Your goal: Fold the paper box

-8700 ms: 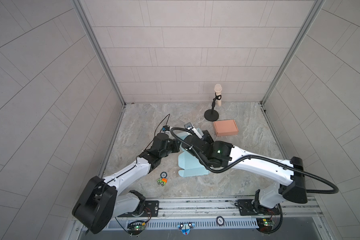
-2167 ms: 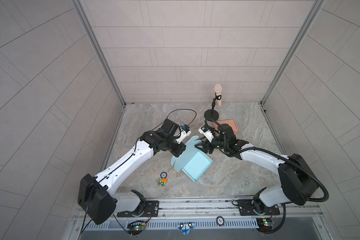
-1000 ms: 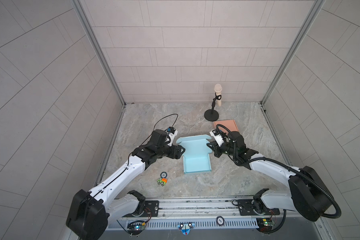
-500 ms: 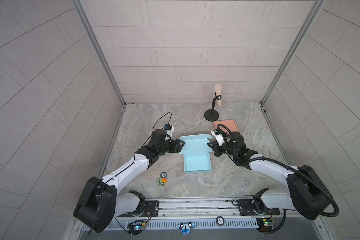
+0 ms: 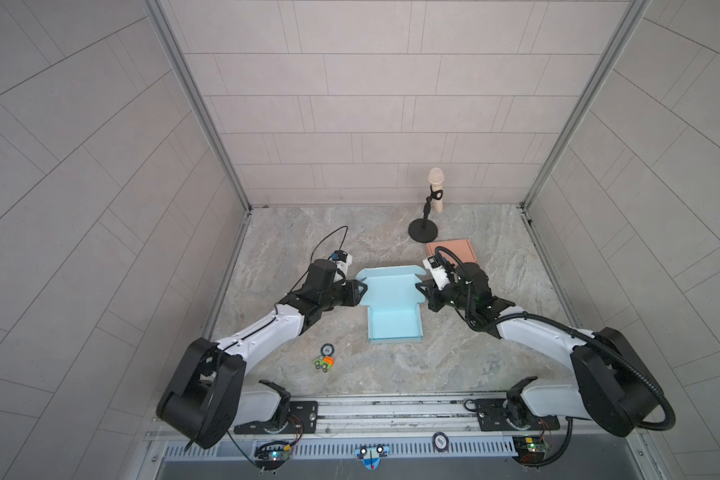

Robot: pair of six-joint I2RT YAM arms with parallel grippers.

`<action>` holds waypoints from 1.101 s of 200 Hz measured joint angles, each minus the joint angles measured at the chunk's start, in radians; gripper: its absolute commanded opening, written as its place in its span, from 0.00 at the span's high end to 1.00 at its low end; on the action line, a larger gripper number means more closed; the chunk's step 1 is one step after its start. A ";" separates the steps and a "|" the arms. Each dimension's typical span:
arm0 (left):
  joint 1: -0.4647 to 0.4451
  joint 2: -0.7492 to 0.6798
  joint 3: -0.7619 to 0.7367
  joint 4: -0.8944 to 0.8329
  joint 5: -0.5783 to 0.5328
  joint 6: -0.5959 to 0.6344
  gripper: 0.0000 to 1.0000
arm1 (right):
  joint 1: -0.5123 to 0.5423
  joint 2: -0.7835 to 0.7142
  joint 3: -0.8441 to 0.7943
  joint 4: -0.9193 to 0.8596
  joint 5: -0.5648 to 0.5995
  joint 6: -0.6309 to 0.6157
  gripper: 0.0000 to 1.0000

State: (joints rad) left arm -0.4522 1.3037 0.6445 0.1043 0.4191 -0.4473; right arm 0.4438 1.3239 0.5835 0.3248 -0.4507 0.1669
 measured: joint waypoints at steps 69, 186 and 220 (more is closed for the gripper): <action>-0.029 -0.015 0.000 -0.033 -0.027 0.030 0.92 | 0.007 0.000 0.017 -0.050 0.043 -0.005 0.92; -0.081 -0.038 0.019 -0.112 -0.080 0.084 0.94 | 0.043 -0.040 0.096 -0.236 0.167 -0.035 0.89; -0.087 -0.046 0.023 -0.130 -0.099 0.100 0.94 | 0.054 -0.039 0.100 -0.264 0.187 -0.044 0.87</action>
State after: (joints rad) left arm -0.5396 1.2575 0.6670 -0.0254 0.3202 -0.3473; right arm 0.4980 1.2846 0.6830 0.0612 -0.2634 0.1230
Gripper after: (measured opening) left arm 0.060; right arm 0.127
